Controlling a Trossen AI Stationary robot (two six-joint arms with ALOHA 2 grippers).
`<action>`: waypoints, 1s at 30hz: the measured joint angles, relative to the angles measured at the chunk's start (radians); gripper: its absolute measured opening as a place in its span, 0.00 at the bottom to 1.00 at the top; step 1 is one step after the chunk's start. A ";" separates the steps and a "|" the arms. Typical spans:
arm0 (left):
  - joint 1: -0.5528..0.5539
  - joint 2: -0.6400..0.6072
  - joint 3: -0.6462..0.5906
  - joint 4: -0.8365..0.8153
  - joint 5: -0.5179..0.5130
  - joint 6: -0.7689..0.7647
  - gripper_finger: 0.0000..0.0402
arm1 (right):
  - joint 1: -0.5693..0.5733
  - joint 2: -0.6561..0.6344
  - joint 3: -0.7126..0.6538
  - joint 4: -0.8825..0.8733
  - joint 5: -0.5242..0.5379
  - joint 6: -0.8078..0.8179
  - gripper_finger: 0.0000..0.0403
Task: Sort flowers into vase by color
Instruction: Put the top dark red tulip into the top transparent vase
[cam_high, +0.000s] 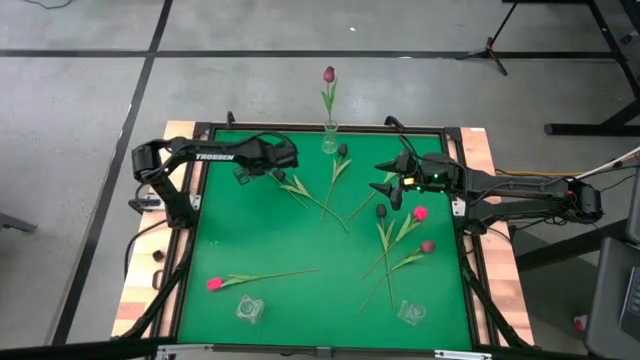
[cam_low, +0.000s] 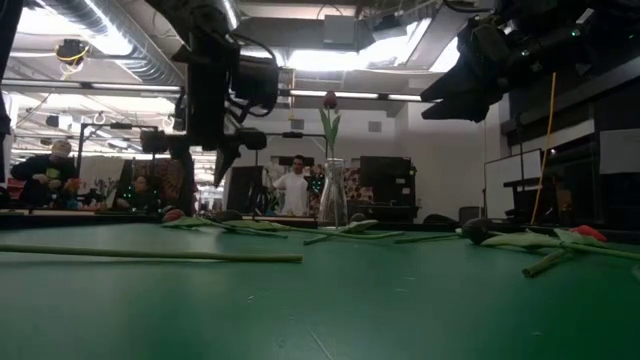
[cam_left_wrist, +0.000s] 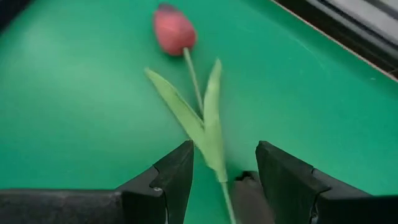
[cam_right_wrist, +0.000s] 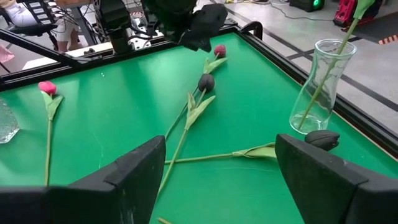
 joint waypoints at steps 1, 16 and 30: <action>-0.001 -0.001 -0.010 0.023 -0.009 -0.005 0.43 | 0.000 0.000 0.000 0.000 0.000 -0.003 0.75; 0.022 0.000 -0.107 0.117 0.031 0.001 0.43 | 0.000 0.000 0.000 -0.001 0.000 -0.020 0.75; 0.069 0.000 -0.129 0.225 0.055 0.032 0.43 | 0.000 0.000 0.000 -0.009 0.000 -0.020 0.75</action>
